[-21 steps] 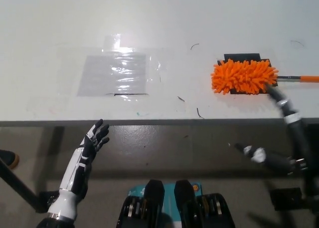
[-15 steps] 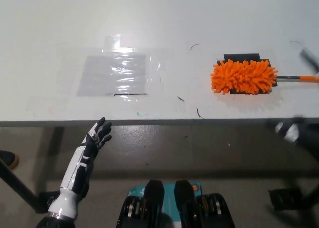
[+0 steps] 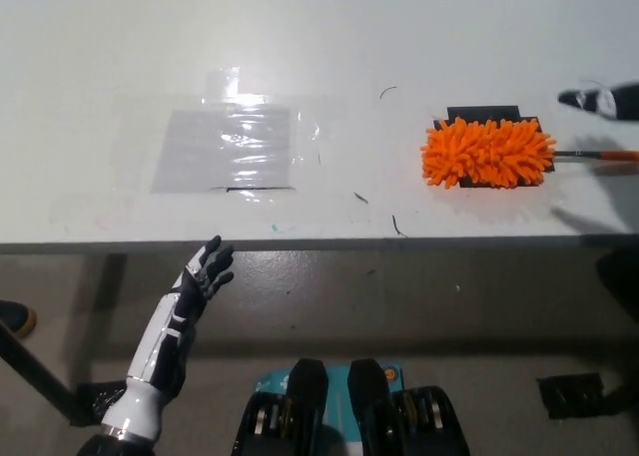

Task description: The robot uses it right hand to pick up an extended orange duster kept in the middle of the desk and presses its handle against the desk to collapse it

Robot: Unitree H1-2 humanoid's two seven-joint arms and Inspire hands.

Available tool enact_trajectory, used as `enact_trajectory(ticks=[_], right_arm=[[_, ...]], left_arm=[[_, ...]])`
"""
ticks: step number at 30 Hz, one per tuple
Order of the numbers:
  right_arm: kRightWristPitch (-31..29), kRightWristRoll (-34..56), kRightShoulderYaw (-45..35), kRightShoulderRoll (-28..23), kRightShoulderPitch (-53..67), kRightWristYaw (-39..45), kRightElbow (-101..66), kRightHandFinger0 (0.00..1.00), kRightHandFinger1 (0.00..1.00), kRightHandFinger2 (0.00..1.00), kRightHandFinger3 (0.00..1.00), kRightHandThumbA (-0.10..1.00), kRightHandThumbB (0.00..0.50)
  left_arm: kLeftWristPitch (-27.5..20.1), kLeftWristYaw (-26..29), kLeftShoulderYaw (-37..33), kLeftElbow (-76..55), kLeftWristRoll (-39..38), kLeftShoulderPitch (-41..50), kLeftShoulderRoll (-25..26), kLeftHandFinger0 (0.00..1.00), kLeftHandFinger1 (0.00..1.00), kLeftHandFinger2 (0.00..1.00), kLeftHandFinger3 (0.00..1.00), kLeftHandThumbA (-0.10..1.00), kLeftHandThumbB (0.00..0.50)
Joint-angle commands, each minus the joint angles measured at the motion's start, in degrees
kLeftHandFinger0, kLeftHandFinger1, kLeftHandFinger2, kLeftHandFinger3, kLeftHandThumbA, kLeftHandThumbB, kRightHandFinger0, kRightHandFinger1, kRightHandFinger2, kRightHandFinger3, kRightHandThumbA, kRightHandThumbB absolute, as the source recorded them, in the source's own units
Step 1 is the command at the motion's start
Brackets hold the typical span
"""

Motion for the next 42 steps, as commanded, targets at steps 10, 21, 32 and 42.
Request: enact_trajectory(ticks=[10,21,32,42], right_arm=[[1.7,-10.6,20.9,6.5,-29.8,11.1,46.8,1.0,1.0,1.0,1.0,1.0,0.358],[-6.0,-9.7,25.6,13.2,-34.9,5.5,69.6,1.0,1.0,1.0,1.0,1.0,0.435],[-8.6,-9.0,24.6,15.3,-35.3,5.4,74.8,1.0,1.0,1.0,1.0,1.0,0.439],[-7.8,-6.7,21.3,15.4,-34.2,7.0,76.9,1.0,1.0,1.0,1.0,1.0,0.422]], left_arm=[[-1.8,-2.0,-0.5,-1.0,-1.1,0.6,1.5,1.0,1.0,1.0,1.0,1.0,0.161],[-1.0,-2.0,-0.5,-1.7,-0.9,1.1,2.0,1.0,1.0,1.0,1.0,1.0,0.138],[-0.8,-2.6,0.0,-1.4,-1.4,0.6,2.4,1.0,1.0,1.0,1.0,1.0,0.138],[-0.9,-2.9,0.1,-1.2,-1.5,0.8,2.5,1.0,1.0,1.0,1.0,1.0,0.126]])
